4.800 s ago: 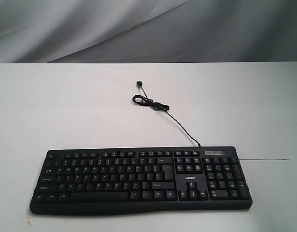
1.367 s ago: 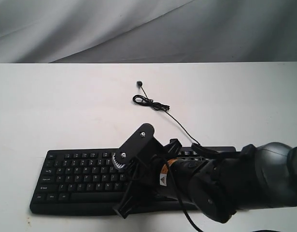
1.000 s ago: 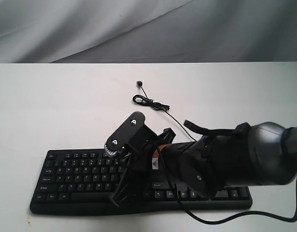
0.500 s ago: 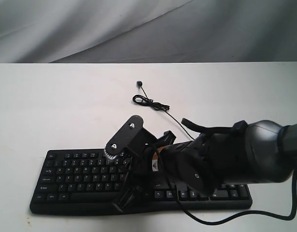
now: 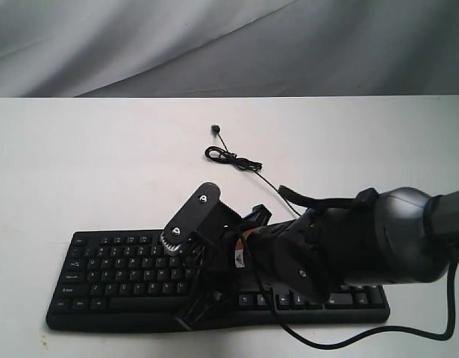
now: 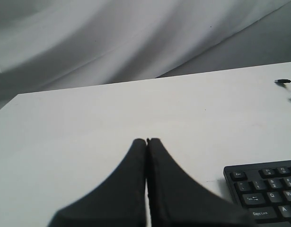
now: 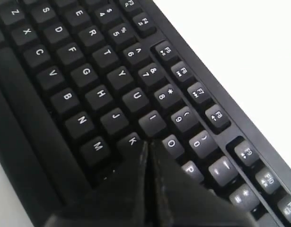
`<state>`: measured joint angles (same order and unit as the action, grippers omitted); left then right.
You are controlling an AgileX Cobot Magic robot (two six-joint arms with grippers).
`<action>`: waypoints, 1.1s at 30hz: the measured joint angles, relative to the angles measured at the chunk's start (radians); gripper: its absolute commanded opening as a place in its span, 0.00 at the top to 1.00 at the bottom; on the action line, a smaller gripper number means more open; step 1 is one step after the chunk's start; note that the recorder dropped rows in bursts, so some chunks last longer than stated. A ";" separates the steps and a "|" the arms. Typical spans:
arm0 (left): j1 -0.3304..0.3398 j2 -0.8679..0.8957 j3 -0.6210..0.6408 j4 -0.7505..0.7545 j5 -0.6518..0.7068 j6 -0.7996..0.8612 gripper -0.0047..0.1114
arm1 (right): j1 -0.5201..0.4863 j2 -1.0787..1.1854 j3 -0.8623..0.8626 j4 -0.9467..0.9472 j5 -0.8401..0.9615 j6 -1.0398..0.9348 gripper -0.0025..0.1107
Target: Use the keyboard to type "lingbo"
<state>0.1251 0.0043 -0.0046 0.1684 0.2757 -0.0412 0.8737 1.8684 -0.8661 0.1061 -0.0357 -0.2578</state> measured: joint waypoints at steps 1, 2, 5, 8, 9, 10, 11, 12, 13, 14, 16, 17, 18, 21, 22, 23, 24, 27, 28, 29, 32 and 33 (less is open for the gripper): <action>0.000 0.000 0.000 0.000 0.000 0.000 0.96 | 0.000 0.002 0.000 -0.002 0.000 0.000 0.98; 0.000 0.000 0.000 0.000 0.000 0.000 0.96 | 0.000 0.004 0.000 -0.002 0.000 0.000 0.98; 0.000 0.000 0.000 0.000 0.000 0.000 0.96 | 0.000 0.020 0.000 -0.004 0.000 0.000 0.98; 0.000 0.000 0.000 0.000 0.000 0.000 0.96 | 0.000 0.032 0.000 -0.006 -0.005 -0.002 0.98; 0.000 0.000 0.000 0.000 0.000 0.000 0.96 | 0.000 0.032 0.000 -0.006 -0.008 -0.003 0.98; 0.000 0.000 0.000 0.000 0.000 0.000 0.96 | 0.000 0.034 0.000 -0.006 -0.012 -0.004 0.98; 0.000 0.000 0.000 0.000 0.000 0.000 0.96 | 0.000 0.034 0.000 -0.006 -0.013 -0.005 0.98; 0.000 0.000 0.000 0.000 0.000 0.000 0.96 | 0.000 0.034 0.000 -0.006 -0.016 -0.008 0.98; 0.000 0.000 0.000 0.000 0.000 0.000 0.96 | 0.000 0.034 0.000 -0.006 -0.016 -0.011 0.98; 0.000 0.000 0.000 0.000 0.000 0.000 0.96 | 0.000 0.034 0.000 -0.006 -0.018 -0.012 0.98; 0.000 0.000 0.000 0.000 0.000 0.000 0.96 | 0.000 0.036 0.000 -0.006 -0.020 -0.015 0.98; 0.000 0.000 0.000 0.000 0.000 0.000 0.96 | 0.000 0.036 0.000 -0.006 -0.020 -0.015 0.98; 0.000 0.000 0.000 0.000 0.000 0.000 0.96 | 0.000 0.038 -0.002 -0.006 -0.020 -0.015 0.98; 0.000 0.000 0.000 0.000 0.000 0.000 0.96 | 0.000 0.050 -0.002 -0.006 -0.031 -0.018 0.98; 0.000 0.000 0.000 0.000 0.000 0.000 0.96 | 0.000 0.050 -0.002 -0.006 -0.033 -0.018 0.98; 0.000 0.000 0.000 0.000 0.000 0.000 0.96 | 0.000 0.050 -0.002 -0.006 -0.035 -0.020 0.98; 0.000 0.000 0.000 0.000 0.000 0.000 0.96 | 0.000 0.050 -0.002 -0.006 -0.035 -0.020 0.98; 0.000 0.000 0.000 0.000 0.000 0.000 0.96 | -0.006 0.029 -0.002 -0.006 -0.017 -0.022 0.98; 0.000 0.000 0.000 0.000 0.000 0.000 0.96 | -0.006 0.022 -0.002 -0.006 -0.013 -0.022 0.98; 0.000 0.000 0.000 0.000 0.000 0.000 0.96 | -0.008 0.006 -0.002 -0.006 -0.011 -0.027 0.98; 0.000 0.000 0.000 0.000 0.000 0.000 0.96 | -0.008 -0.016 -0.013 -0.006 -0.008 -0.038 0.98; 0.000 0.000 0.000 0.000 0.000 0.000 0.96 | -0.008 -0.016 -0.020 -0.009 -0.008 -0.044 0.98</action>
<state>0.1251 0.0043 -0.0046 0.1684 0.2757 -0.0412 0.8660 1.8523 -0.8863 0.0975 -0.0435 -0.3014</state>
